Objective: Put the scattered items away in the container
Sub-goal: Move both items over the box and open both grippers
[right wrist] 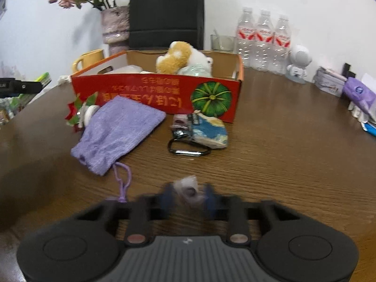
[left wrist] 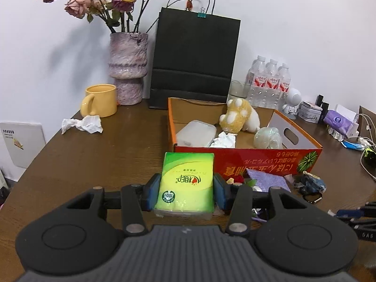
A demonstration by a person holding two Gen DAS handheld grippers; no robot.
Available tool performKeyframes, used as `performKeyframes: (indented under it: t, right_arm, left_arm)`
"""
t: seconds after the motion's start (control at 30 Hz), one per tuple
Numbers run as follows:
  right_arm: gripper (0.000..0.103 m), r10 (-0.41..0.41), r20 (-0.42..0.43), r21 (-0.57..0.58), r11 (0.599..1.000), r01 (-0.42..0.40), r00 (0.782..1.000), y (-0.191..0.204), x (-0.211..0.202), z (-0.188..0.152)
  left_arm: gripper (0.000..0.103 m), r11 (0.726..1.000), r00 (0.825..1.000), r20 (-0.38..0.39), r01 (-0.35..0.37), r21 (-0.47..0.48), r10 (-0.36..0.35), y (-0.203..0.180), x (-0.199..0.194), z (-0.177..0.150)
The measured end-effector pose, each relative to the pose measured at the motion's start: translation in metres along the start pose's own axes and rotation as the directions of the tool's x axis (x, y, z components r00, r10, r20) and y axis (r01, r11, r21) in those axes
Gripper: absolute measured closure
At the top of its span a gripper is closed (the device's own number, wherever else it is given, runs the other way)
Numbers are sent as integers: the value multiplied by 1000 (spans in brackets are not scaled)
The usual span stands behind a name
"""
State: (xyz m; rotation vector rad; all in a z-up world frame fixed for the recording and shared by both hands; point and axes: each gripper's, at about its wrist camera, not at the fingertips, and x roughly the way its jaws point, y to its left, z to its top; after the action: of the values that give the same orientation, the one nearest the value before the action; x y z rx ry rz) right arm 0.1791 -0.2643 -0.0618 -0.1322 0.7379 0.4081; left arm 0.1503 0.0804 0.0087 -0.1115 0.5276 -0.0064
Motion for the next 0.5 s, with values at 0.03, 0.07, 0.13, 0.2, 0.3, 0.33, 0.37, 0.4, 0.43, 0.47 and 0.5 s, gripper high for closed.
performKeyframes:
  t: [0.03, 0.07, 0.13, 0.2, 0.3, 0.33, 0.37, 0.4, 0.43, 0.47, 0.5]
  right_arm:
    - [88, -5, -3, -4, 1000, 5, 1000, 0, -1, 0]
    - [89, -9, -2, -11, 1000, 9, 1000, 1, -1, 1]
    - [89, -2, 6, -7, 1000, 2, 1000, 1, -4, 3]
    - [89, 1, 38, 5, 1000, -1, 999, 0, -10, 9]
    - [89, 24, 109, 17, 1000, -26, 994, -3, -19, 31]
    - [89, 27, 137, 15, 999, -29, 990, -3, -23, 41]
    - [89, 28, 169, 10, 1000, -30, 985, -3, -26, 52]
    - [89, 30, 199, 6, 999, -31, 979, -3, -28, 63]
    - [89, 31, 225, 5, 999, -33, 974, -2, -29, 73]
    - [89, 34, 248, 7, 999, -37, 968, -2, -27, 85]
    - [89, 38, 265, 13, 999, -43, 964, -2, -24, 96]
  left_arm:
    - [56, 1000, 1000, 2, 0, -2, 0, 0, -2, 0]
    - [56, 1000, 1000, 5, 1, -3, -1, -1, -3, 0]
    - [56, 1000, 1000, 13, 8, -1, -8, -4, -6, 2]
    - [56, 1000, 999, 26, 19, 5, -20, -7, -8, 6]
    - [56, 999, 998, 54, 34, 19, -35, -15, -8, 19]
    - [56, 999, 997, 65, 40, 24, -41, -19, -7, 24]
    - [56, 999, 996, 77, 46, 29, -48, -23, -5, 31]
    - [56, 998, 994, 88, 54, 32, -56, -27, -2, 37]
    - [56, 998, 993, 96, 60, 32, -63, -31, 2, 44]
    - [56, 997, 992, 101, 67, 33, -70, -36, 7, 50]
    - [56, 997, 992, 104, 73, 35, -77, -42, 14, 56]
